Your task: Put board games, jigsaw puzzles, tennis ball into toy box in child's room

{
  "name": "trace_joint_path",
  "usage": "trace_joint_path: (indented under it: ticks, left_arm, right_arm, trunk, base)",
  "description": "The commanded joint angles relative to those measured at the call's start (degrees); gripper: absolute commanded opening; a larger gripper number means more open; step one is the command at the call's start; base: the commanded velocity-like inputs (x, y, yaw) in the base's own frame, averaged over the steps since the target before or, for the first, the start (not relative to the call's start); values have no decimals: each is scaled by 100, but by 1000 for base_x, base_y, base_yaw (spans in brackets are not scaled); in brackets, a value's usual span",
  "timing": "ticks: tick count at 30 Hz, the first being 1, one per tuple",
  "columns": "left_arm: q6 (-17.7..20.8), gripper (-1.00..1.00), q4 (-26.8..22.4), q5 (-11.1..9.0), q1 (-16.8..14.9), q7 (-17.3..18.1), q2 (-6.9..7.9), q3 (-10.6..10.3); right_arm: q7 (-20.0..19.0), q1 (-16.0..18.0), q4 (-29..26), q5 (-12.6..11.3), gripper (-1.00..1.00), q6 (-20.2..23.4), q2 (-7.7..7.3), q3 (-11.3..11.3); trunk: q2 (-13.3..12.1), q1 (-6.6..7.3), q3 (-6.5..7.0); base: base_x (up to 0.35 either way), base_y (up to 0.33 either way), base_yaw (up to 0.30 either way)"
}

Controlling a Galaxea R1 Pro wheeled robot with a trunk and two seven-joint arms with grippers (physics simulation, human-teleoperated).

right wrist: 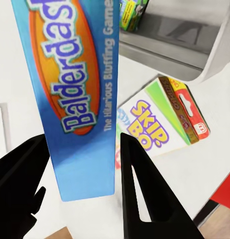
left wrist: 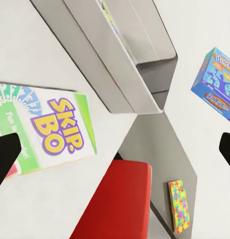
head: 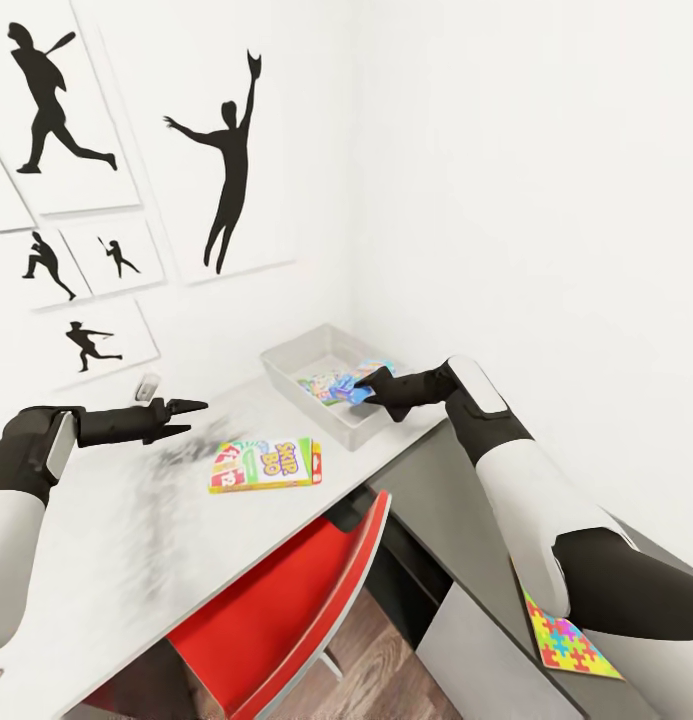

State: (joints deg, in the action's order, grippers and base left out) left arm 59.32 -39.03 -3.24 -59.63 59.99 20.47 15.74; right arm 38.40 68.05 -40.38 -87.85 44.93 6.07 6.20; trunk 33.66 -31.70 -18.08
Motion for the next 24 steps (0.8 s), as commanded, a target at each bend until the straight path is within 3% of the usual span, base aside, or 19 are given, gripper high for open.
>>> trace_joint_path:
  ticks: [1,24]
  left_arm:
    - [47,100,1,-28,-5,-2,1,6]
    - [45,100,-25,-28,-5,4,-1,12]
  right_arm:
    - [63,6,-7,-60,-100,-10,-1,6]
    - [54,7,-10,-48,-100,-10,-8,4]
  trunk:
    - [9,-2,-18]
    - [9,-2,-234]
  base:
    - [0,0,0]
    - [6,0,0]
